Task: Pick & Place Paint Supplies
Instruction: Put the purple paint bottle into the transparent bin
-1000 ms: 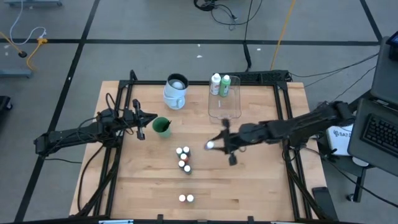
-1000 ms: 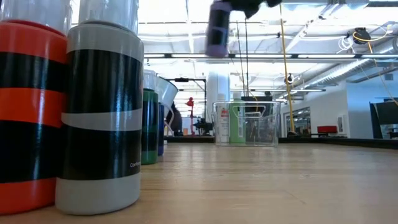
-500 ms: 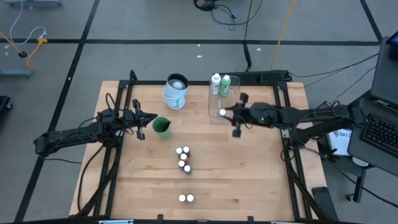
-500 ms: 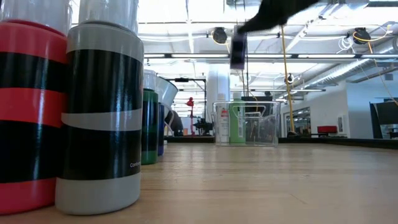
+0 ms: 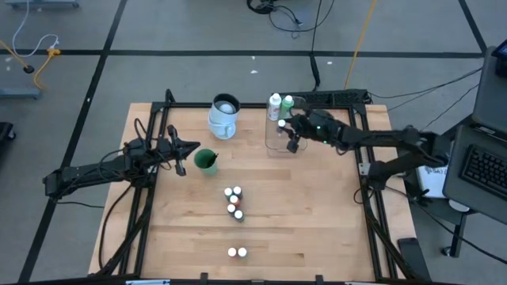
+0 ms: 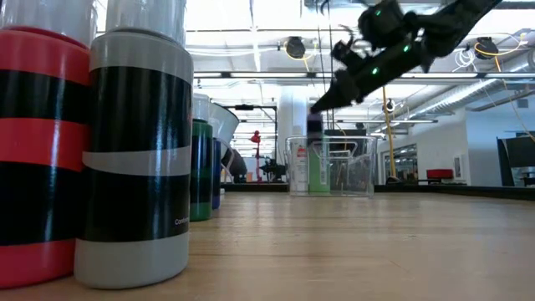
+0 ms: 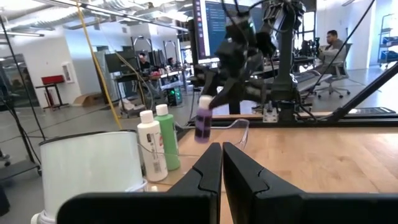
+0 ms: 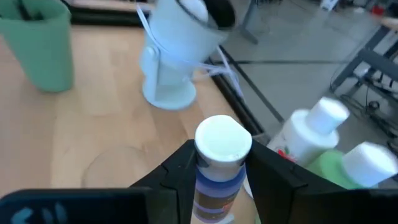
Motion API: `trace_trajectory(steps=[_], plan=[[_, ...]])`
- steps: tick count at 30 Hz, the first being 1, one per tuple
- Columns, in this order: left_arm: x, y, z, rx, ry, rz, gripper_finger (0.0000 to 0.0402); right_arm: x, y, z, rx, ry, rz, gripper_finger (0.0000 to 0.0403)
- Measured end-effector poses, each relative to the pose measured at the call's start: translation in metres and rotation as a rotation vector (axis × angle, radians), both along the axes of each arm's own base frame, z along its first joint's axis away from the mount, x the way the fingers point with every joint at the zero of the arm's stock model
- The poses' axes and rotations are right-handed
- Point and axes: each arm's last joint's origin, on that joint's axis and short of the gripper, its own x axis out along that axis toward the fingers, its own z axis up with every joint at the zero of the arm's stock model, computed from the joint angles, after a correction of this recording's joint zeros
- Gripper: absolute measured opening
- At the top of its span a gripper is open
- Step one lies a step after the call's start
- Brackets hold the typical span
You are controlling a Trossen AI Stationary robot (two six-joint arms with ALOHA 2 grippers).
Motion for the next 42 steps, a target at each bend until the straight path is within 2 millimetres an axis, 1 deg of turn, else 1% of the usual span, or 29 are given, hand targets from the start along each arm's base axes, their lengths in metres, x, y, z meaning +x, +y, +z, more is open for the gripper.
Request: trace_trajectory(steps=[3, 5, 9, 13, 18, 20, 25, 30, 36, 42], plan=[[0.0, 0.0, 0.0, 0.0, 0.0, 0.0, 0.0019, 0.013, -0.006, -0.014, 0.0, -0.013, -0.018, 0.0115], [0.0, 0.0, 0.0, -0.002, 0.0, 0.0, 0.0019, 0.019, -0.01, -0.024, -0.016, -0.015, -0.075, 0.0115], [0.0, 0.0, 0.0, -0.004, 0.0, 0.0, 0.0019, 0.026, -0.02, -0.033, -0.057, -0.063, -0.177, 0.0115], [0.0, 0.0, 0.0, -0.003, 0.0, 0.0, 0.0019, 0.028, -0.028, -0.04, -0.029, -0.094, -0.201, 0.0116], [0.0, 0.0, 0.0, -0.001, 0.0, 0.0, 0.0019, 0.027, -0.038, -0.051, 0.02, -0.087, -0.243, 0.0116], [0.0, 0.0, 0.0, 0.0, -0.002, 0.0, 0.0019, 0.027, -0.04, -0.054, 0.051, -0.084, -0.215, 0.0115], [0.0, 0.0, 0.001, 0.002, -0.006, 0.001, 0.0019, 0.036, -0.044, -0.055, 0.105, -0.052, -0.149, 0.0113], [0.0, 0.0, 0.001, 0.002, -0.005, 0.001, 0.0019, 0.046, -0.049, -0.055, 0.122, -0.015, -0.155, 0.0116], [0.0, 0.0, 0.0, 0.001, -0.003, 0.002, 0.0019, 0.045, -0.051, -0.055, 0.114, 0.02, -0.201, 0.0113], [0.0, 0.0, 0.0, 0.001, -0.004, 0.004, 0.0019, 0.042, -0.053, -0.058, 0.123, 0.051, -0.205, 0.0118]])
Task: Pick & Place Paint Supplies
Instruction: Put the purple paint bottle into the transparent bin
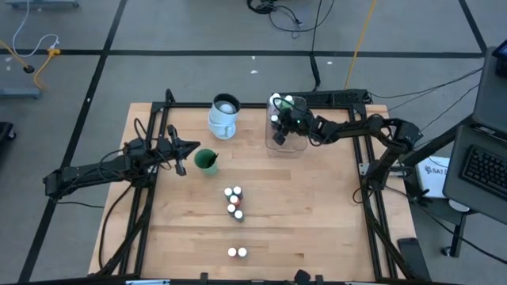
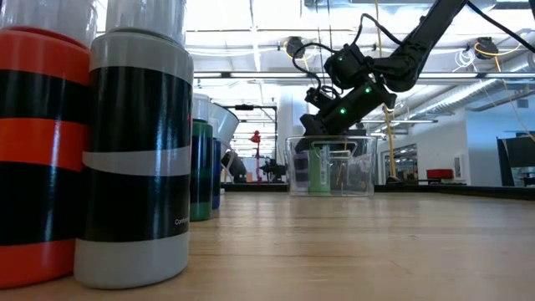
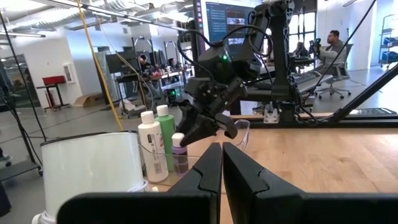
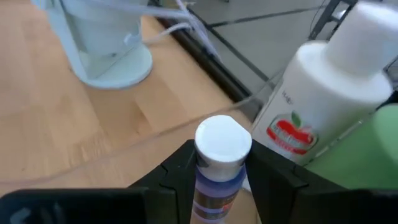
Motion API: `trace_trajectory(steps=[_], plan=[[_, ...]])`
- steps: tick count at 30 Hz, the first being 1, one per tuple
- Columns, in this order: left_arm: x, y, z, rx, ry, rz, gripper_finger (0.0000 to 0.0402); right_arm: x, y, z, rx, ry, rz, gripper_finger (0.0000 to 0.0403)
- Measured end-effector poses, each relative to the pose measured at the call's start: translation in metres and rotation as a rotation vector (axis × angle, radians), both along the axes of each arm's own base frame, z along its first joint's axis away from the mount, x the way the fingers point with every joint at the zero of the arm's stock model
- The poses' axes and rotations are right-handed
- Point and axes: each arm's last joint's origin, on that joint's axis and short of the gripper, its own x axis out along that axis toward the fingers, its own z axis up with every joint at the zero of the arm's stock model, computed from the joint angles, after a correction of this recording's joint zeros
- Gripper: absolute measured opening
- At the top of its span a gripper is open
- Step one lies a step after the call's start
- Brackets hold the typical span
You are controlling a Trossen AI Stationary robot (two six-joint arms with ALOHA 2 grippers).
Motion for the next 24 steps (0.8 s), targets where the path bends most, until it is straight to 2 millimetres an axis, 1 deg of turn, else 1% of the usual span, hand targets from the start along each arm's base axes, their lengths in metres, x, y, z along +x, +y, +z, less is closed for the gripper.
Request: trace_trajectory(steps=[5, 8, 16, 20, 24], plan=[[0.0, 0.0, 0.0, 0.0, -0.002, 0.002, 0.0019, -0.001, -0.001, -0.001, 0.008, 0.009, 0.017, 0.0119], [0.0, 0.0, 0.0, 0.001, -0.002, 0.002, 0.0019, -0.001, -0.002, -0.001, 0.015, 0.006, 0.061, 0.012], [0.0, 0.0, 0.0, 0.001, -0.002, 0.003, 0.0019, -0.004, -0.007, 0.0, 0.003, -0.004, 0.049, 0.012], [0.0, 0.0, 0.0, 0.0, -0.002, 0.003, 0.0019, -0.006, -0.01, -0.001, 0.033, 0.0, 0.081, 0.012], [0.0, 0.0, 0.0, 0.001, -0.003, 0.004, 0.0019, -0.007, -0.01, -0.002, 0.041, -0.002, 0.073, 0.0121]])
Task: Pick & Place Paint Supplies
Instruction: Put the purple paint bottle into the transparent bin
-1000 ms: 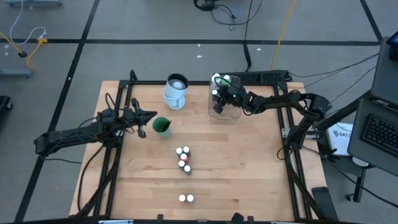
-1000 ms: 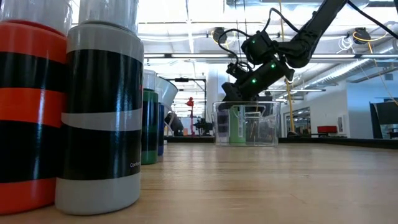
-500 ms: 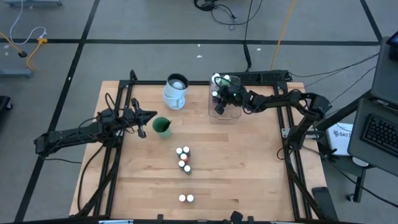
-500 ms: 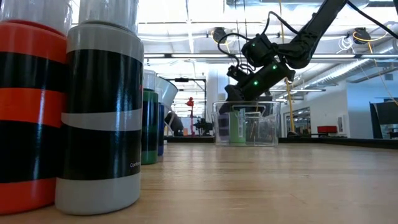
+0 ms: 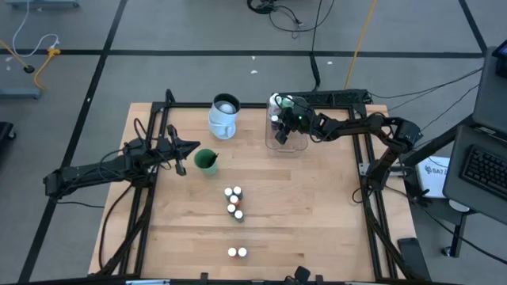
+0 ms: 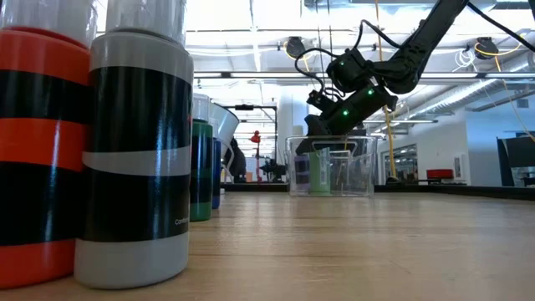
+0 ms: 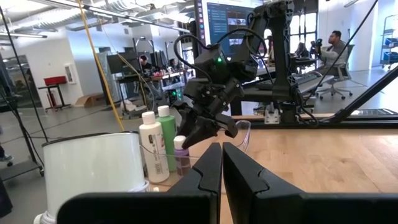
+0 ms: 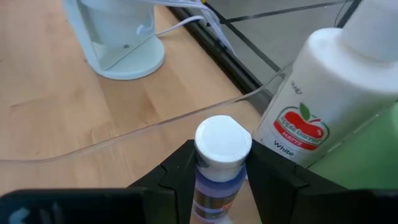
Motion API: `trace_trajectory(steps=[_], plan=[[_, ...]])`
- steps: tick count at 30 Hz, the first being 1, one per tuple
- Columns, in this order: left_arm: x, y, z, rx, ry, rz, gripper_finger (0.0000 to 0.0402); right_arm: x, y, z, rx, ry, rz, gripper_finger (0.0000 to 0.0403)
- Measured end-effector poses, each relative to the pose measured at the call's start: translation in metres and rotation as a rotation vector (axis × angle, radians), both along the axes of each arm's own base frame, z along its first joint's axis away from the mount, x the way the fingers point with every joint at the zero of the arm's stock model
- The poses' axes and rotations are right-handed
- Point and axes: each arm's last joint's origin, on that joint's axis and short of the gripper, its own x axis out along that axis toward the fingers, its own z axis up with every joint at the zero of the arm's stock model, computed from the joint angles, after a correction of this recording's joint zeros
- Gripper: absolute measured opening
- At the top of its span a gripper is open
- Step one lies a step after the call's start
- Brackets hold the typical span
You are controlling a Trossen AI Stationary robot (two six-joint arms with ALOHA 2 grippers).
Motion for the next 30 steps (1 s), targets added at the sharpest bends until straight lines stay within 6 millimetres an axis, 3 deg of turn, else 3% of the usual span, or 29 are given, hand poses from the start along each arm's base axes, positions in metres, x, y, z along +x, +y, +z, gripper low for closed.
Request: trace_trajectory(steps=[27, 30], plan=[[0.0, 0.0, 0.0, 0.007, -0.002, 0.001, 0.0019, 0.0, -0.001, 0.001, 0.101, -0.097, -0.174, 0.012], [0.0, 0.0, 0.001, 0.007, -0.003, 0.001, 0.0019, 0.005, -0.002, -0.009, 0.074, -0.073, -0.16, 0.0119]])
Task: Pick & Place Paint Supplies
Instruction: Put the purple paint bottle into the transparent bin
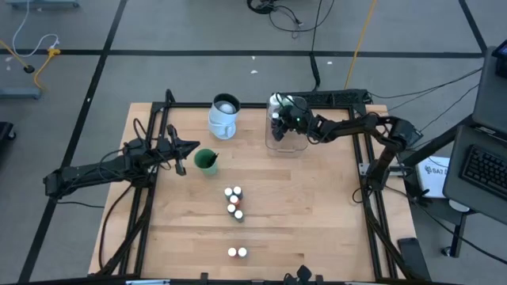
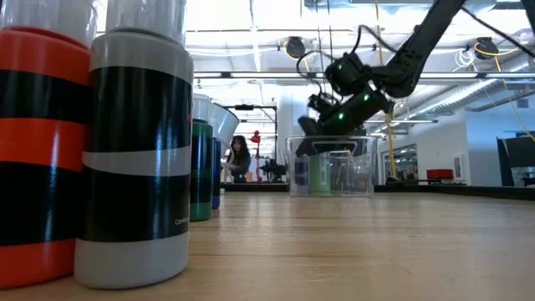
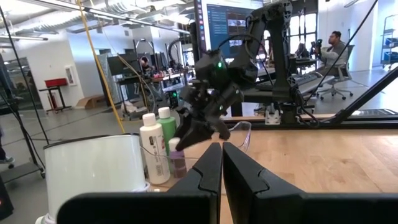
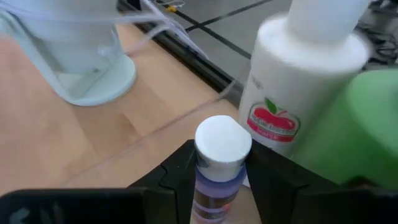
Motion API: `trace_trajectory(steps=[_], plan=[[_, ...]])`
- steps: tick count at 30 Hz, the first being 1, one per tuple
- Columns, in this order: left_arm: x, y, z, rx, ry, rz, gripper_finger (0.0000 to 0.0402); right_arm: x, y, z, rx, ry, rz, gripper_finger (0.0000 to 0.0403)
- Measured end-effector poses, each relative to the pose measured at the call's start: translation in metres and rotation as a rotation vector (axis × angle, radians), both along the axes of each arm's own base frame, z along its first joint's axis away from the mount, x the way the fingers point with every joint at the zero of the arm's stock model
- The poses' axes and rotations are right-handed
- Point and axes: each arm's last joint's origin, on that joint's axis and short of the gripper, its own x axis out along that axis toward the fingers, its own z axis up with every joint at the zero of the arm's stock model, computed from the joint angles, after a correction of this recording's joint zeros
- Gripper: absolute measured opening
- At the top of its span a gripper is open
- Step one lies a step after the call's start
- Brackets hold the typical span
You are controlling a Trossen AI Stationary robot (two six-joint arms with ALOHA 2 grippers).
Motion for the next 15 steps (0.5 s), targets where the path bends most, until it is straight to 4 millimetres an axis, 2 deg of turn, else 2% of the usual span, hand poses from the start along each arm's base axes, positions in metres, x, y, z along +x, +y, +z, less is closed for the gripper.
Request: trace_trajectory(steps=[6, 15], plan=[[0.0, 0.0, 0.0, 0.001, -0.001, 0.0, 0.0019, 0.012, -0.005, -0.019, -0.042, -0.016, 0.013, 0.0122], [0.0, 0.0, -0.001, 0.011, 0.013, 0.003, 0.0019, 0.012, -0.003, -0.017, -0.059, -0.009, 0.029, 0.0128]])
